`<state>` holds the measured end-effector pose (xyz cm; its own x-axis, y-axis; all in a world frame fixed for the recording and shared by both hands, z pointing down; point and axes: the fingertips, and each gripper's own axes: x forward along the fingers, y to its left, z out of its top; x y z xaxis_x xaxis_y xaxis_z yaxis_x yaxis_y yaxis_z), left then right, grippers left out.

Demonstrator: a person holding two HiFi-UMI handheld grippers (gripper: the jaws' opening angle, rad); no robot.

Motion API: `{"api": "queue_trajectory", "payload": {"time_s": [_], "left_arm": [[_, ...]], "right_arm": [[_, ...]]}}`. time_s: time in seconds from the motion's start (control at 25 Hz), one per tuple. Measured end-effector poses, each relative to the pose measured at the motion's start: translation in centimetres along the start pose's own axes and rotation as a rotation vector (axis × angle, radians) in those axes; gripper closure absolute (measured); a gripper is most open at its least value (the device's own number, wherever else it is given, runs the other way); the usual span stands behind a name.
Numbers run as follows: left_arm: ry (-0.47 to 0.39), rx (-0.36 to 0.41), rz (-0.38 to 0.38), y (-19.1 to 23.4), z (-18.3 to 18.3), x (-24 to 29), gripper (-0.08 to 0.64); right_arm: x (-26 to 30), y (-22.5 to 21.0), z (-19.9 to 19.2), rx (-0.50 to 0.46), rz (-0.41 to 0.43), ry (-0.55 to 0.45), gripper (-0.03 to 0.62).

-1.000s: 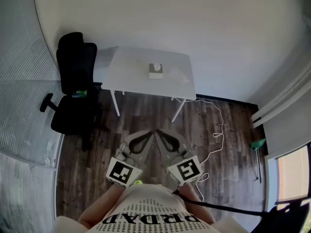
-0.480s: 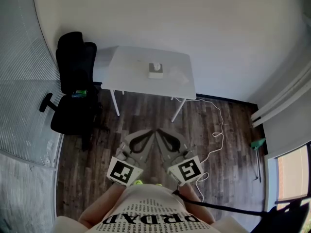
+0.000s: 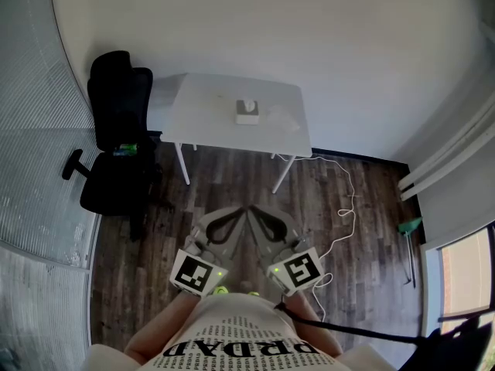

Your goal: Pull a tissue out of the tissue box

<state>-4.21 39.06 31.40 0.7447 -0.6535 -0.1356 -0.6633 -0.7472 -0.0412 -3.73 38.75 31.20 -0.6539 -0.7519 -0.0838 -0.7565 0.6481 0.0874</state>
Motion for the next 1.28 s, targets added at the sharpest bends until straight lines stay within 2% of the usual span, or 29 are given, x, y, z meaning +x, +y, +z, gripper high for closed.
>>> {"api": "queue_trajectory", "payload": {"time_s": [0.44, 0.64, 0.84, 1.28], "left_arm": [[0.014, -0.005, -0.022, 0.5, -0.7, -1.3, 0.568], [0.03, -0.015, -0.023, 1.0, -1.5, -0.3, 0.568], [0.053, -0.018, -0.01, 2.0, -2.5, 2.1, 0.568], [0.059, -0.001, 0.041, 6.5, -3.3, 9.9, 0.568]], "right_arm": [[0.6, 1.2, -0.9, 0.029, -0.017, 0.022, 0.583], [1.1, 0.1, -1.6, 0.031, -0.016, 0.044, 0.583], [1.9, -2.6, -3.0, 0.038, -0.016, 0.055, 0.583], [6.8, -10.2, -3.0, 0.056, 0.036, 0.021, 0.583]]}}
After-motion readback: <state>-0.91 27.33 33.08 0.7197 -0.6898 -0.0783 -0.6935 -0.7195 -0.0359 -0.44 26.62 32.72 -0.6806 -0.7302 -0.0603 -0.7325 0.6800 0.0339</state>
